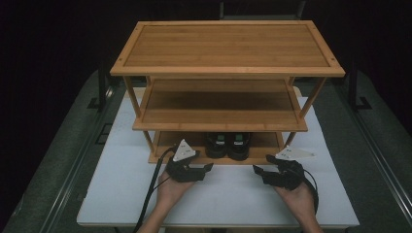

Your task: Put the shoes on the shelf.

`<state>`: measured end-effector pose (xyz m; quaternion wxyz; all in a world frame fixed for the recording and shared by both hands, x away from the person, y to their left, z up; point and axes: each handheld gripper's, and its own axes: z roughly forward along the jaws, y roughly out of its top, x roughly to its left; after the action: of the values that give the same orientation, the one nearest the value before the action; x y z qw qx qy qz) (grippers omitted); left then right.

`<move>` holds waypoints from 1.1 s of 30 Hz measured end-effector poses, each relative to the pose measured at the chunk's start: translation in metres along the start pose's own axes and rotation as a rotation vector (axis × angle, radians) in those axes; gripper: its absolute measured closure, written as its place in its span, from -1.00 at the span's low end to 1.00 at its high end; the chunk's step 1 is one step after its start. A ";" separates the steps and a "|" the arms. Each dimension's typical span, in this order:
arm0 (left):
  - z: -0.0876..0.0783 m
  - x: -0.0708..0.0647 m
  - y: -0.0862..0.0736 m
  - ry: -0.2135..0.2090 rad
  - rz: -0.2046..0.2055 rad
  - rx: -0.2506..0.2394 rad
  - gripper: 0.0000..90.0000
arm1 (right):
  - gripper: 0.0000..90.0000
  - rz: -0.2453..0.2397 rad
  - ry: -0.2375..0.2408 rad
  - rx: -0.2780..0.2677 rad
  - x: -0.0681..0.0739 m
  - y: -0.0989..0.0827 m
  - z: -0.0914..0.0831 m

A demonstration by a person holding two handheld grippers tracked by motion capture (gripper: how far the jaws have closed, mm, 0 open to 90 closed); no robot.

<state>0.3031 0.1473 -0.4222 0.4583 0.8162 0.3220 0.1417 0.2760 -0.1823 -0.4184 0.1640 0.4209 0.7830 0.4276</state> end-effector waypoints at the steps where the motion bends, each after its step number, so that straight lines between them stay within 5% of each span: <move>1: -0.001 0.000 -0.001 -0.001 0.001 0.003 -0.27 | -0.21 -0.001 0.000 0.003 0.000 0.000 -0.001; 33: -0.036 0.009 -0.020 -0.008 -0.011 0.022 -0.41 | -0.25 0.013 0.006 0.025 -0.012 -0.029 -0.028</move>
<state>0.2826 0.1844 -0.4200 0.4514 0.8200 0.3261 0.1327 0.2505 -0.2148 -0.4267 0.1537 0.4267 0.7860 0.4202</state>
